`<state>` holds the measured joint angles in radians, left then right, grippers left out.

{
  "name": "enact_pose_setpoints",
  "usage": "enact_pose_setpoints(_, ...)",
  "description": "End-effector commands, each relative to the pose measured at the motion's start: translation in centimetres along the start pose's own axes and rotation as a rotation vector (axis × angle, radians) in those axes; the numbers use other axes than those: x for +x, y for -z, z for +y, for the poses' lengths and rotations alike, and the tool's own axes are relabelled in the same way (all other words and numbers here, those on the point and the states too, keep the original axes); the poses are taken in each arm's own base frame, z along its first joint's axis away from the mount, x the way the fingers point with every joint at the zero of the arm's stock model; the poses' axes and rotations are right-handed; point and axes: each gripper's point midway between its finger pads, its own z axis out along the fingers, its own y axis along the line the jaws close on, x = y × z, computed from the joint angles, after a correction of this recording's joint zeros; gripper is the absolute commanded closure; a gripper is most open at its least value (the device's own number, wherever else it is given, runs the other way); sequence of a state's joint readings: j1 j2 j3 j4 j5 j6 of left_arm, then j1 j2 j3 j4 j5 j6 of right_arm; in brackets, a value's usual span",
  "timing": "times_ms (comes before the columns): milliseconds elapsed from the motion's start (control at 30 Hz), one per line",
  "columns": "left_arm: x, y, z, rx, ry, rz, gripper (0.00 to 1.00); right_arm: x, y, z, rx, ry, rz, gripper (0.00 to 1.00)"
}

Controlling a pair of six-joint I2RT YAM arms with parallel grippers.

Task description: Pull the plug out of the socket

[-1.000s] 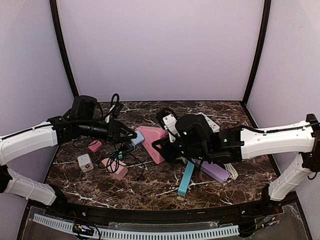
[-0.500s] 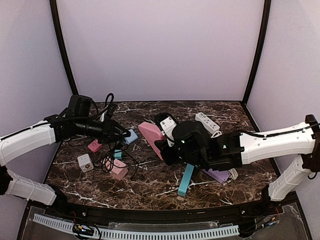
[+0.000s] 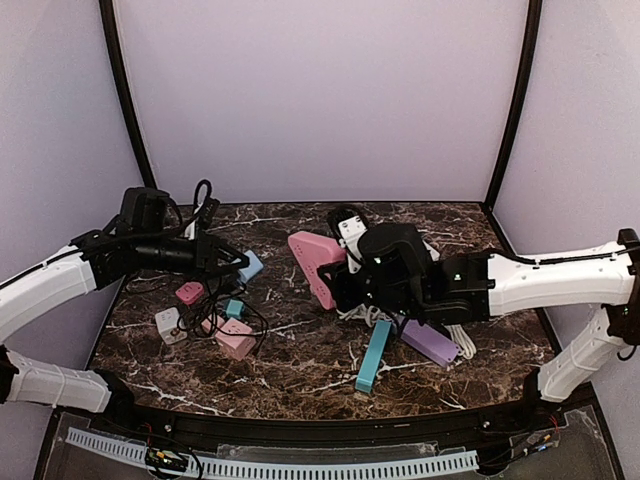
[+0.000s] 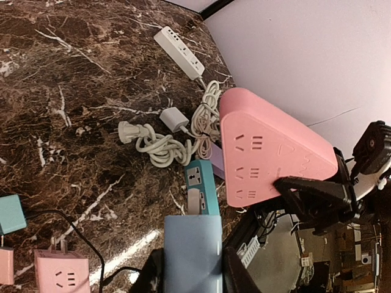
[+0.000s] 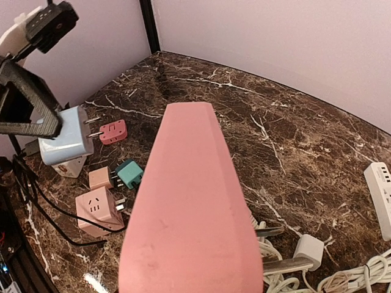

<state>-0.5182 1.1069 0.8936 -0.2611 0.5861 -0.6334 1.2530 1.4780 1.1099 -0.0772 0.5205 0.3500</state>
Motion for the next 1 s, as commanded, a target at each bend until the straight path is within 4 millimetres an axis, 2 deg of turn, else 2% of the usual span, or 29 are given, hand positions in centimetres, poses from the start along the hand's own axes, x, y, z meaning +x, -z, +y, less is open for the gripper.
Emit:
enact_pose_setpoints(0, 0.7, 1.1, 3.1, -0.120, 0.022, -0.001, 1.00, -0.8, -0.3, -1.5, -0.065, -0.159, 0.029, 1.00)
enact_pose_setpoints(100, 1.0, 1.7, 4.4, -0.143, 0.056, -0.016, 1.00, 0.3, -1.5, -2.6, -0.099, -0.235, 0.102, 1.00)
enact_pose_setpoints(167, 0.8, 2.2, 4.5, -0.143, 0.059, -0.036, 0.99, 1.5, -2.4, -2.5, -0.138, -0.268, 0.155, 1.00)
enact_pose_setpoints(300, 0.8, 2.8, 4.6, -0.150, 0.059, -0.047, 0.99, 3.1, -4.2, -0.7, -0.219, -0.285, 0.243, 1.00)
enact_pose_setpoints(433, 0.8, 3.2, 4.4, -0.151, 0.049, -0.055, 0.99, 3.9, -5.9, 1.5, -0.293, -0.305, 0.305, 1.00)
enact_pose_setpoints(667, 1.0, 3.5, 4.3, -0.146, 0.035, -0.054, 0.99, 5.6, -9.0, 3.5, -0.340, -0.324, 0.384, 1.00)
enact_pose_setpoints(867, 1.0, 3.6, 4.3, -0.149, 0.031, -0.057, 0.99, 8.4, -11.4, 5.0, -0.372, -0.340, 0.481, 0.94)
enact_pose_setpoints(967, 1.0, 3.6, 4.2, -0.146, 0.030, -0.052, 1.00, 8.9, -11.9, 5.6, -0.392, -0.348, 0.500, 0.87)
